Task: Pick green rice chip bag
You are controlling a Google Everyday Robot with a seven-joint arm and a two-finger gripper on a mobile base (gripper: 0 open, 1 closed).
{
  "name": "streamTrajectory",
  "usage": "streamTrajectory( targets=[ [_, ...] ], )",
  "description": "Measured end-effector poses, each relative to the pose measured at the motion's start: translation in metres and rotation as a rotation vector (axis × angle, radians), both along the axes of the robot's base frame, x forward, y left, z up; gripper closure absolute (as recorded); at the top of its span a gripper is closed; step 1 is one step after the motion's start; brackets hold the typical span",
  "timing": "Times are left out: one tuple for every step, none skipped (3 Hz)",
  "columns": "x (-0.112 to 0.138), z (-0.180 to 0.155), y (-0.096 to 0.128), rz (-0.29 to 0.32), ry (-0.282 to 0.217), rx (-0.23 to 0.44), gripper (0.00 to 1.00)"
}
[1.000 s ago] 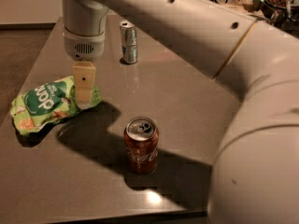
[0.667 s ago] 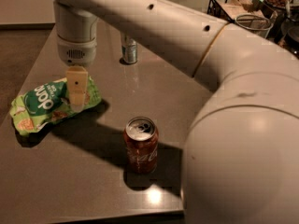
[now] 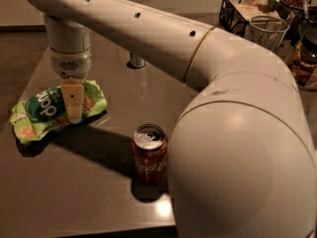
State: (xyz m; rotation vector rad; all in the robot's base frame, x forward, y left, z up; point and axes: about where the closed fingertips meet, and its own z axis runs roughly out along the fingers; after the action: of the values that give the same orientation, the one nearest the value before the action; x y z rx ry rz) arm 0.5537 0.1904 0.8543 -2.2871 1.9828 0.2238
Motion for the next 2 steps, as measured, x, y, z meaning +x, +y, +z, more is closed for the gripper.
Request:
streamTrajectory(
  targets=[
    [-0.004,0.006,0.000,0.005,-0.009,0.014,0.41],
    [-0.008,0.027,-0.014,0.003,-0.027,0.056,0.65]
  ],
)
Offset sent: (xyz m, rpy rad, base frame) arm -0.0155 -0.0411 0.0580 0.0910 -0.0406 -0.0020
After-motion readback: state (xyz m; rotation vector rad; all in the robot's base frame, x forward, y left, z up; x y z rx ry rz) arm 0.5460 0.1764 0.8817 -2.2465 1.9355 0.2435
